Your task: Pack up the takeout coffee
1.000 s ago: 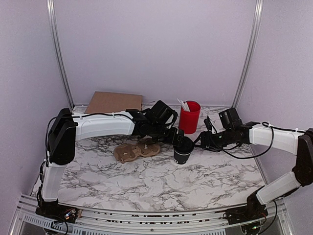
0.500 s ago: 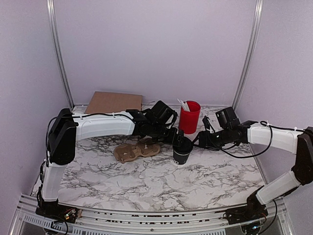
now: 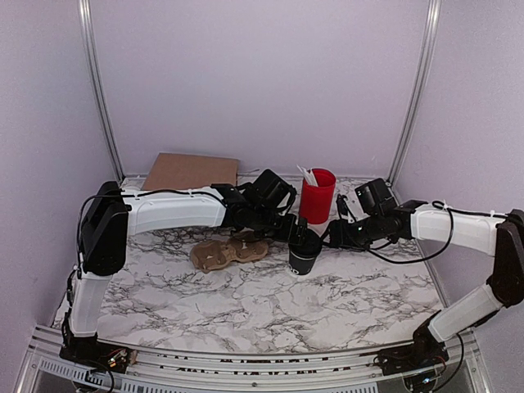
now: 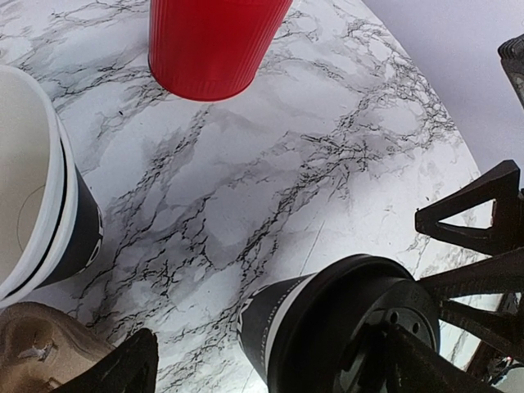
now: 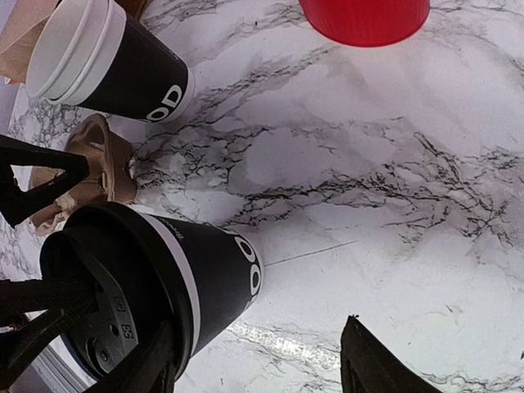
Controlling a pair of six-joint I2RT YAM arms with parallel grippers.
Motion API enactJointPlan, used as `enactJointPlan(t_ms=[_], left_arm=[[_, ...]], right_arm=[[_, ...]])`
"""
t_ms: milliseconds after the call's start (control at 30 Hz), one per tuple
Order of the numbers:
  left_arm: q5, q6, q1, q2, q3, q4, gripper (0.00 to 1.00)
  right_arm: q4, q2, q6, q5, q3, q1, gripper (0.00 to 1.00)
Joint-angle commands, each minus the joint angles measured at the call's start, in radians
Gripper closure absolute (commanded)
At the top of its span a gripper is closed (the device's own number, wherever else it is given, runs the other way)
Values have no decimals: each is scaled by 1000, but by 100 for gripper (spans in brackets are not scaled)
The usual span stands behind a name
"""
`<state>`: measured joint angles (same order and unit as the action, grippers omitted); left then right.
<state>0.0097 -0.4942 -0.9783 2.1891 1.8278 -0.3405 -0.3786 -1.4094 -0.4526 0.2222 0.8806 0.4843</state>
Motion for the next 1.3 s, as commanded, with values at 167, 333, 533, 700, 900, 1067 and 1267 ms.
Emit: enactJointPlan(t_ms=[167, 333, 533, 700, 900, 1067, 1267], left_arm=[[-13, 25, -3, 27, -10, -61, 4], [16, 64, -3, 23, 2, -61, 4], [47, 86, -1, -2, 1, -39, 4], [70, 82, 5, -15, 27, -21, 3], [70, 67, 11, -34, 24, -14, 3], [79, 49, 18, -56, 0, 5, 3], [99, 27, 26, -70, -8, 33, 3]], right_arm=[[-166, -8, 1, -84, 89, 23, 34], [-175, 18, -3, -99, 146, 23, 34], [-163, 25, -3, -130, 174, 24, 34], [-155, 8, -2, -144, 178, 25, 34], [-148, 15, 6, -120, 178, 23, 34], [-149, 35, 23, -116, 173, 31, 34], [-156, 38, 35, -113, 178, 40, 34]])
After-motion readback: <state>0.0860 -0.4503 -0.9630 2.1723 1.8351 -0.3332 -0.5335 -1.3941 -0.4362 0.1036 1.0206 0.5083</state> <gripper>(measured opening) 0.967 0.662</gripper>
